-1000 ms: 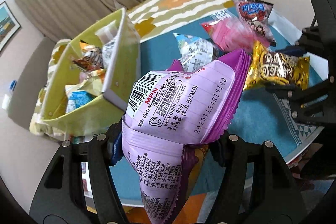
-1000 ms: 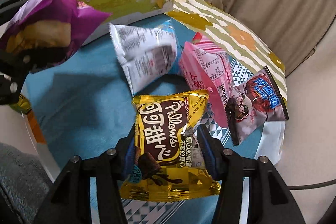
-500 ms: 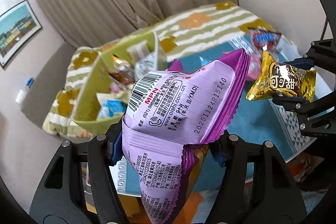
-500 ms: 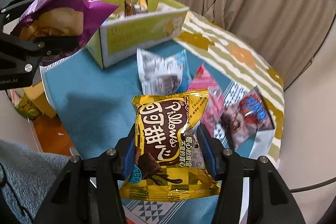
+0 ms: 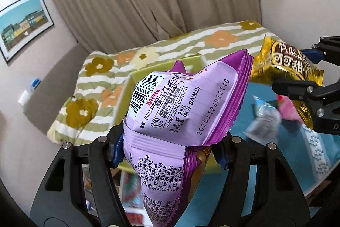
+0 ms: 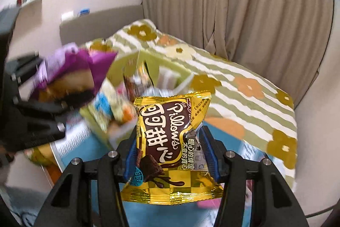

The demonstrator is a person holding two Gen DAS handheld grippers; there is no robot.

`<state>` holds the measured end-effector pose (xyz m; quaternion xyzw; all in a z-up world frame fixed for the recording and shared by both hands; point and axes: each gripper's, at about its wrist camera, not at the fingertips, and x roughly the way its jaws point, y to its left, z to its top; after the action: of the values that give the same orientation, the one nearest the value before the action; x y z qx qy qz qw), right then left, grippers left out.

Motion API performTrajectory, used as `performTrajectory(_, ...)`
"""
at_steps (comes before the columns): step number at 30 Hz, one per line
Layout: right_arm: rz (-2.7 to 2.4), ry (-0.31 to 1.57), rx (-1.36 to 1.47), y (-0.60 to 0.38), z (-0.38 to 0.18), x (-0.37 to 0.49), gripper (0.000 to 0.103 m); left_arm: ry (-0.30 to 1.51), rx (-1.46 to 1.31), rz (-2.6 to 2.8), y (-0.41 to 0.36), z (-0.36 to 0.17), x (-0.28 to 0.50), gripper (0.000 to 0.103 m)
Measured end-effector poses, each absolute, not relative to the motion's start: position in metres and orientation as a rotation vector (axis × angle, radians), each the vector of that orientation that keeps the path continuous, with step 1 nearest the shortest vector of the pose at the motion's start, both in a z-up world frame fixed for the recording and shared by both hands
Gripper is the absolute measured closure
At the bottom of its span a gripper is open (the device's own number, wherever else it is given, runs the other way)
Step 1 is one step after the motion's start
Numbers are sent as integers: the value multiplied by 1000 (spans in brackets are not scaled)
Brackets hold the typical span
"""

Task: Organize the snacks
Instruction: 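Carry both bags over the yellow box and open both tools to drop them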

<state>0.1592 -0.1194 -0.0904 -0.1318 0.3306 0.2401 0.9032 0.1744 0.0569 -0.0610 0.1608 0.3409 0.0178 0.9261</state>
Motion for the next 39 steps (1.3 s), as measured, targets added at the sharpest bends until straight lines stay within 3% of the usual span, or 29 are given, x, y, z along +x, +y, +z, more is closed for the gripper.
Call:
performTrajectory(15, 398, 774, -96, -12, -99, 292, 53, 847, 251, -77, 181, -85, 357, 38)
performTrajectory(16, 383, 780, -85, -10, -102, 297, 53, 853, 243, -105, 183, -86, 362, 35)
performTrajectory(18, 353, 793, -62, -6, -106, 306, 53, 858, 243, -129, 187, -92, 370, 8)
performTrajectory(19, 339, 800, -52, -5, -109, 309, 53, 856, 263, -115, 187, -94, 371, 1)
performTrajectory(39, 244, 899, 43, 10, -110, 272, 53, 876, 178, -144, 237, -102, 298, 1)
